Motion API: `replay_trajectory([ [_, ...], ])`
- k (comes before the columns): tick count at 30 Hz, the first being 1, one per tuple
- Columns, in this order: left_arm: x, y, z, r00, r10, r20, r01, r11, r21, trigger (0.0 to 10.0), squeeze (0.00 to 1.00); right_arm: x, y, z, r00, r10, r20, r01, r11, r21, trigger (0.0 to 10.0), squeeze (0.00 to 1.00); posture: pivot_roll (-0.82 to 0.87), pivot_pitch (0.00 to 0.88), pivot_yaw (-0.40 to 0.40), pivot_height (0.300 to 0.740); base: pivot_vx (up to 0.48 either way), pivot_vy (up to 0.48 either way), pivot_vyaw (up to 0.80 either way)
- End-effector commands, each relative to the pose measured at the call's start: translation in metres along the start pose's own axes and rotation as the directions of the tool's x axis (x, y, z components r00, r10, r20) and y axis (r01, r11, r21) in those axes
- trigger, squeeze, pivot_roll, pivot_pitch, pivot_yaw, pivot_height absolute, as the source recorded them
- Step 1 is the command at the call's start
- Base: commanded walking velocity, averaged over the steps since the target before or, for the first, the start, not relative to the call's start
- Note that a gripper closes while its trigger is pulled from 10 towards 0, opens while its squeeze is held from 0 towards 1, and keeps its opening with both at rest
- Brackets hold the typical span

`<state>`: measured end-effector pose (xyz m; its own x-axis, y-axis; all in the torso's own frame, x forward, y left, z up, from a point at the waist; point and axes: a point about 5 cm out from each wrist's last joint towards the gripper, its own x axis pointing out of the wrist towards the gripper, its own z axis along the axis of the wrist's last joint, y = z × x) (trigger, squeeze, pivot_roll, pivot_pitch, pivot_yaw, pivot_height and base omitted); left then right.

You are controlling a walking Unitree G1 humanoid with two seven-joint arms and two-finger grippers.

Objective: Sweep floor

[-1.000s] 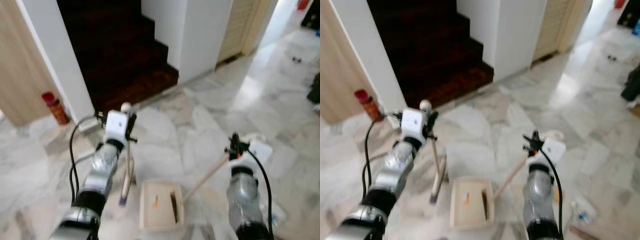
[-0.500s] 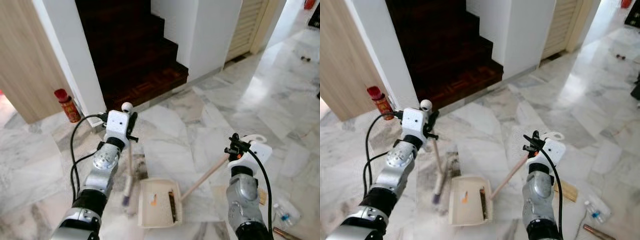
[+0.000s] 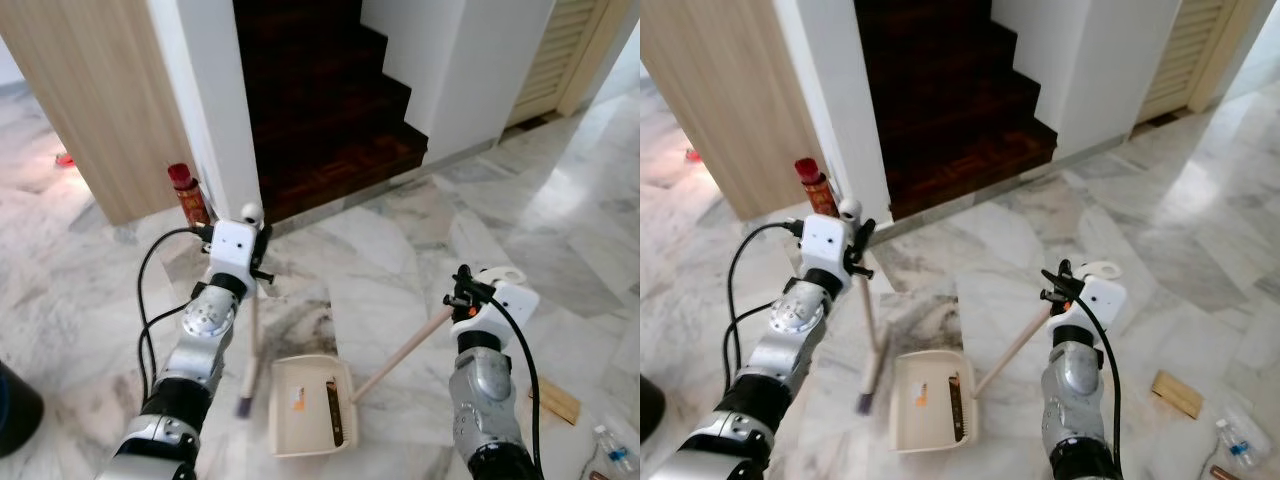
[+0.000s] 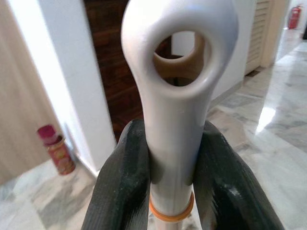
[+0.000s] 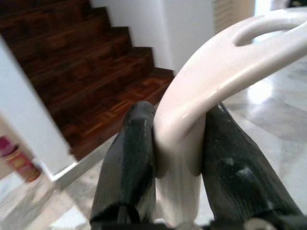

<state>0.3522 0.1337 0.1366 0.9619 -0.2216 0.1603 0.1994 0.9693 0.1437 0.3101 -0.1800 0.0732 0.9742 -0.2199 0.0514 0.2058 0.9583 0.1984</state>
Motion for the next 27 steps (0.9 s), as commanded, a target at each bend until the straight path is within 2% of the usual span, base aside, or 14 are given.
replay_trajectory([
  [1, 0.0046, 0.0021, 0.0110, 0.999, -0.003, 0.041, 0.001, 0.999, 0.034, 10.0, 0.00, 0.0036, -0.0032, 0.0076, 0.999, -0.012, 0.034, 0.012, 1.000, 0.014, 10.0, 0.00, 0.10, 0.054, -0.014, 0.740, 0.000, 0.292, 0.00],
  [8, 0.0054, 0.0017, 0.0116, 0.999, -0.005, 0.040, 0.004, 0.999, 0.034, 10.0, 0.00, 0.0040, -0.0017, 0.0080, 0.999, 0.000, 0.035, 0.000, 1.000, 0.001, 10.0, 0.00, 0.10, 0.056, -0.015, 0.740, 0.000, 0.295, 0.06],
  [20, 0.0051, 0.0004, 0.0116, 0.999, -0.014, 0.038, 0.012, 0.999, 0.036, 10.0, 0.00, 0.0032, 0.0003, 0.0070, 0.999, 0.012, 0.034, -0.012, 1.000, -0.002, 10.0, 0.00, 0.10, 0.059, -0.016, 0.740, 0.000, 0.293, 0.58],
  [27, 0.0051, -0.0012, 0.0114, 0.999, -0.016, 0.039, 0.015, 0.999, 0.032, 10.0, 0.00, 0.0033, 0.0005, 0.0069, 0.999, 0.016, 0.034, -0.016, 1.000, 0.004, 10.0, 0.00, 0.10, 0.058, -0.016, 0.740, 0.000, 0.289, 0.80],
])
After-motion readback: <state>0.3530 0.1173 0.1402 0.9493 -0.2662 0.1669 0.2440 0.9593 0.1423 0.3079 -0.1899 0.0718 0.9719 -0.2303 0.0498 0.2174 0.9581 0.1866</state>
